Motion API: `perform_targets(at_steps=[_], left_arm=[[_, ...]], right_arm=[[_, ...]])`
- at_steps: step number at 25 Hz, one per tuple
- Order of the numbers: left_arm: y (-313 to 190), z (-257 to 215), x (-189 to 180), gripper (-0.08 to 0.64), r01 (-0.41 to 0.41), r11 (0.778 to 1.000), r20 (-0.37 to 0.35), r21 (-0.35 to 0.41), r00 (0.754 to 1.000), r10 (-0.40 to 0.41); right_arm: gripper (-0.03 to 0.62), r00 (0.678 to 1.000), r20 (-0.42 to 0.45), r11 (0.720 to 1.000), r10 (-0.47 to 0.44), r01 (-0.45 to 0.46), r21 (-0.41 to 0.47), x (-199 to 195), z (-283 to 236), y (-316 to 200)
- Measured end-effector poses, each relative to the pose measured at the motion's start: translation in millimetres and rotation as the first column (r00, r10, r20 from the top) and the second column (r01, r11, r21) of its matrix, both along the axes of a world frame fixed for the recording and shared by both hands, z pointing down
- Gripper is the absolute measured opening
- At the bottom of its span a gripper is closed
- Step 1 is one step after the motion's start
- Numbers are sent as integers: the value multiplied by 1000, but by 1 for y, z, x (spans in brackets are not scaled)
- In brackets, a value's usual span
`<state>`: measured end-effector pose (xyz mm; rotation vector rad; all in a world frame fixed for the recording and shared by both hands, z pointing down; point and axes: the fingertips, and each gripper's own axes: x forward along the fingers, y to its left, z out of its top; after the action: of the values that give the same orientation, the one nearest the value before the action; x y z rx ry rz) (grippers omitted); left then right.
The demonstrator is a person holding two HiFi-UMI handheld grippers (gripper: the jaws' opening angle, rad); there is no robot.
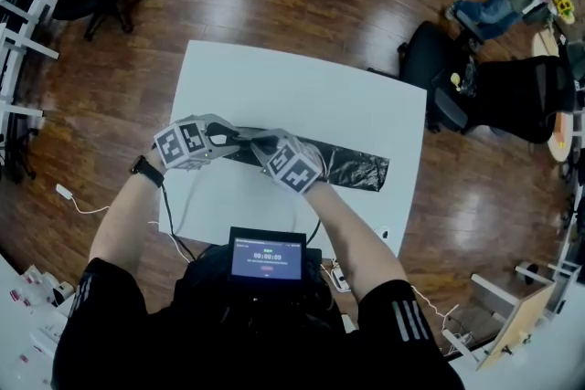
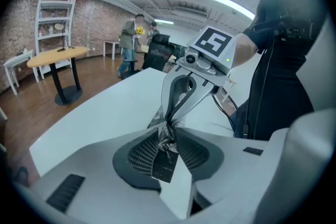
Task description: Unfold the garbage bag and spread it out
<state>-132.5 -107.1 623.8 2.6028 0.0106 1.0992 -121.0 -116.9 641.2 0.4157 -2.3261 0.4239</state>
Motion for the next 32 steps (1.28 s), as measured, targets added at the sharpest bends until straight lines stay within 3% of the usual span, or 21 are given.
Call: perform_targets(at_steps=[4,7,14,27,32], left_arm=[[-8,-10,-9,132,53,994,-15,96,999,-52],[-6,-12,-10,132,84,990,-41,111,996,-80],[33,37,20,132,-9,999,25,54,1000,8],[38,98,24,132,33,999,155,-20,987,-30],[46,110,22,132,29,999,183,-39,983,-22]], right_arm=[[6,1000,-9,999,24,-24,28,10,-4,-17],[6,999,-7,998,51,-51,47,18,-8,-33],[8,996,-41,991,81,-76,110,29,-3,-57],[8,987,-154,980,50,-19,199,32,47,-115],[22,986,-161,987,36,-11,158,18,66,-131]])
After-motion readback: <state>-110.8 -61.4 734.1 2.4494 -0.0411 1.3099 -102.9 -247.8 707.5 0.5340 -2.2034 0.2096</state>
